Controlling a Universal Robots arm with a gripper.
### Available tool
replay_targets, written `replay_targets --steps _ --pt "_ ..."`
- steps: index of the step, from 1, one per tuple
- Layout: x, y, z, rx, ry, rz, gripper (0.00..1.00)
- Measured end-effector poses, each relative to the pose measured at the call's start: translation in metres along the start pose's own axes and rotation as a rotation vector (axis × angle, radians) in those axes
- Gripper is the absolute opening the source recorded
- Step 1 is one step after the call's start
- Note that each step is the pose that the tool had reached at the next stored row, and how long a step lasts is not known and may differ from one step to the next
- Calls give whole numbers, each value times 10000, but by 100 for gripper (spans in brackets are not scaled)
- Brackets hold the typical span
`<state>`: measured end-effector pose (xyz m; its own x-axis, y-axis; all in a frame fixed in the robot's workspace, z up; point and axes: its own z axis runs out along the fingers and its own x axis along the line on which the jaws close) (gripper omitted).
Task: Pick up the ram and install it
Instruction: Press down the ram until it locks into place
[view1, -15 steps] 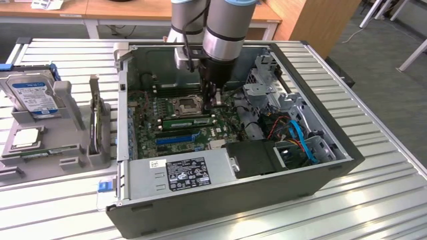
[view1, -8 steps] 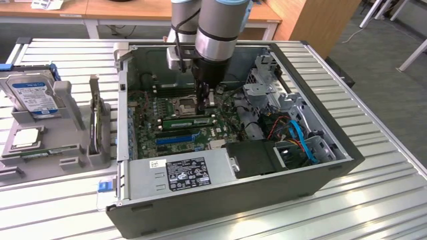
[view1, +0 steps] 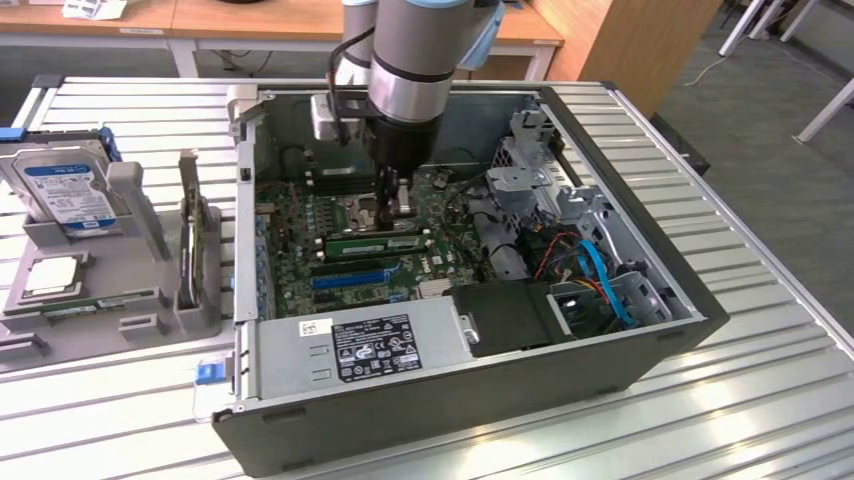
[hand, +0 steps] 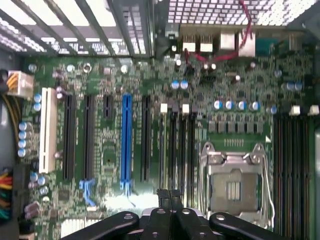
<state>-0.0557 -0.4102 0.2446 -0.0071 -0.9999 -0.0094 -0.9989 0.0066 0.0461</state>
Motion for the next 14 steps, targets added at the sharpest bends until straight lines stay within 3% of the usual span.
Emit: replay_targets --steps 14 --pt "2 318 15 7 0 -1 10"
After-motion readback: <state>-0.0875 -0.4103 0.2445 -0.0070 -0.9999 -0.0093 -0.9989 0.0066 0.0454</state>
